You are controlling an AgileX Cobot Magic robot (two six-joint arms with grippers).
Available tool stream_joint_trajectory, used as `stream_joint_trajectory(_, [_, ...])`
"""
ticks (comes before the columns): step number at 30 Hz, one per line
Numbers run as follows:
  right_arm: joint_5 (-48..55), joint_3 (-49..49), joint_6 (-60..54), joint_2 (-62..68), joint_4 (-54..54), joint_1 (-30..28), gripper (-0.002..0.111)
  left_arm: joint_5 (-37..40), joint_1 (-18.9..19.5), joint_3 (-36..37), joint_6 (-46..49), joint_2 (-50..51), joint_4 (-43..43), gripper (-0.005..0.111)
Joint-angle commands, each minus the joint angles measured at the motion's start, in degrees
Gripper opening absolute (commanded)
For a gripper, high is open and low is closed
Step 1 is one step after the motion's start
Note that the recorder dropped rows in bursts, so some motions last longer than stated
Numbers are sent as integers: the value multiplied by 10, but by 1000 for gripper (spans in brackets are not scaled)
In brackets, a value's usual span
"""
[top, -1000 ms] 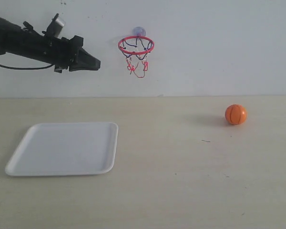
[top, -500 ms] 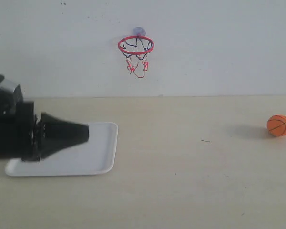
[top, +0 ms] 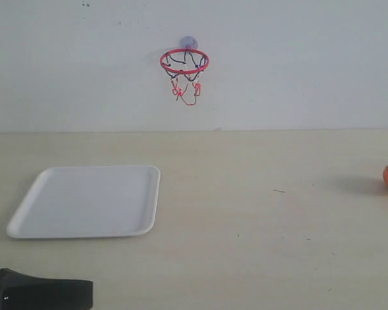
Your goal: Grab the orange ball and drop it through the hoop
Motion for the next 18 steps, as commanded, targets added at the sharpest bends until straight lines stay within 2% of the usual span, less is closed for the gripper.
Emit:
stream_joint_trajectory(1, [-7,-1,-2,-3,-2,-1,0,4,-2,3,7,-9,5,4])
stream_joint_trajectory(12, [-7,-1,-2,-3,-2,-1,0,4,-2,3,8,-18,5,4])
stream_joint_trajectory(18, [-7,-1,-2,-3,-2,-1,0,-5,-1,3,8,-162,5,4])
